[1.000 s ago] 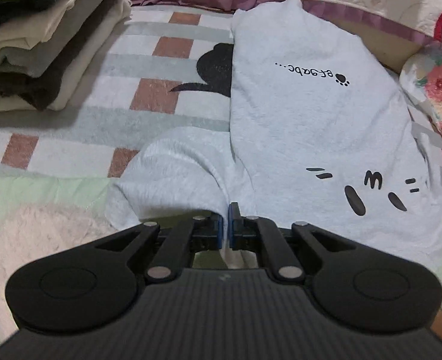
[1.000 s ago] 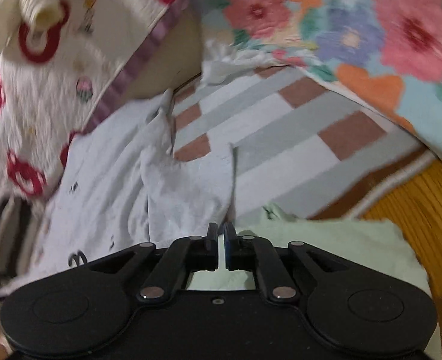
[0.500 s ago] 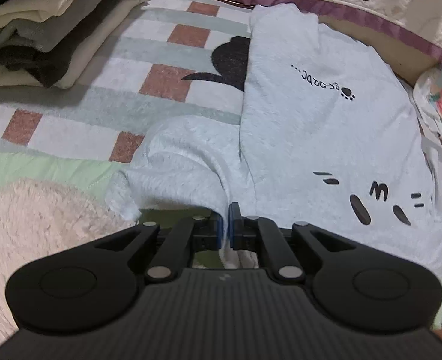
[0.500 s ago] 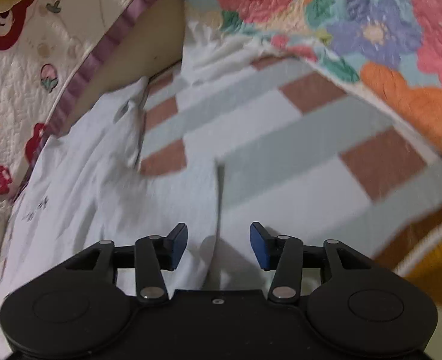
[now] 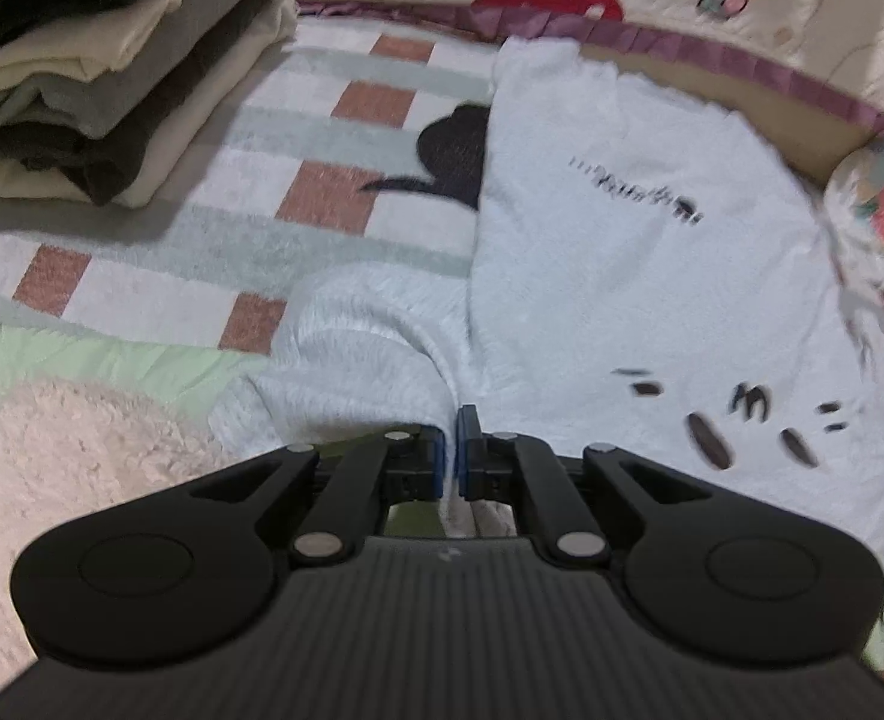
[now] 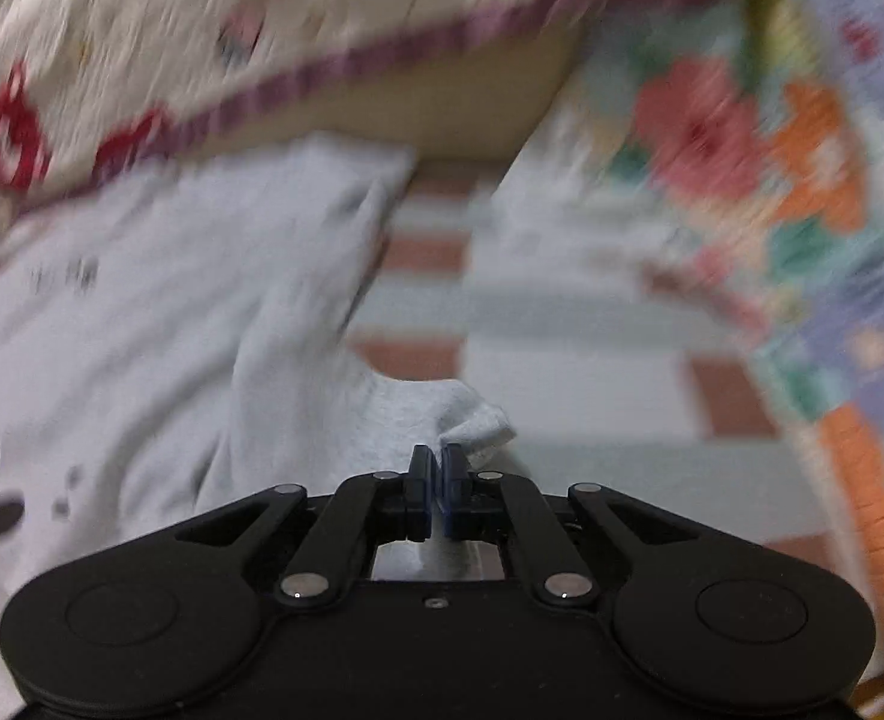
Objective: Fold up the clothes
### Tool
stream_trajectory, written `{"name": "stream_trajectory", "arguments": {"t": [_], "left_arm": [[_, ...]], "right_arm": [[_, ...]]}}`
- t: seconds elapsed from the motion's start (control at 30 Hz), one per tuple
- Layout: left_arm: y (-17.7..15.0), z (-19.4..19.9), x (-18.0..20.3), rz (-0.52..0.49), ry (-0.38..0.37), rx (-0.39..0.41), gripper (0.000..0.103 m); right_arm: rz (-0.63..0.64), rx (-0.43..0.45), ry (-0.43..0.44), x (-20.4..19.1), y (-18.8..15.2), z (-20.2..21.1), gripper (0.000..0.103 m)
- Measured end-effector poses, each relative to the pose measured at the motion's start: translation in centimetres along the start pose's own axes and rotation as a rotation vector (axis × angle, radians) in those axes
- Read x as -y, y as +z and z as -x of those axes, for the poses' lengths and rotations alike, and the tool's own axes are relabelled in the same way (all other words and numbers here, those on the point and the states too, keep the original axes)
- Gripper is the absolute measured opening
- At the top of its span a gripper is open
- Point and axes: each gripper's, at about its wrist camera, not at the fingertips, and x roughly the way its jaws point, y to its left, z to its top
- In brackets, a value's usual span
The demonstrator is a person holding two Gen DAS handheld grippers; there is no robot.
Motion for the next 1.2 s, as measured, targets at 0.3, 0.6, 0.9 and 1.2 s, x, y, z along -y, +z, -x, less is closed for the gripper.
{"name": "stream_trajectory", "arguments": {"t": [0.3,0.6,0.9,1.2], "left_arm": [[-1.2,-0.9,0.9,-0.014,0.004,-0.056,0.003],[-1.5,-0.4,0.8,0.010,0.022,-0.028,0.004],[-0.2,-0.9,-0.3,0.082,-0.033,-0.038,0.004],[-0.8,-1.2,-0.4,0.095,-0.055,-0.074,0.006]], "right_arm": [[-0.138,-0.003,-0.223,6.7,-3.8,5.5,0.004],[-0.572,-0.023,0.046,7.8,-6.0,8.1,0.047],[-0.732,-0.237,0.431,1.6,-10.3,8.4,0.047],[-0.752,-0.401,0.606,-5.9,-13.4,6.5,0.054]]}}
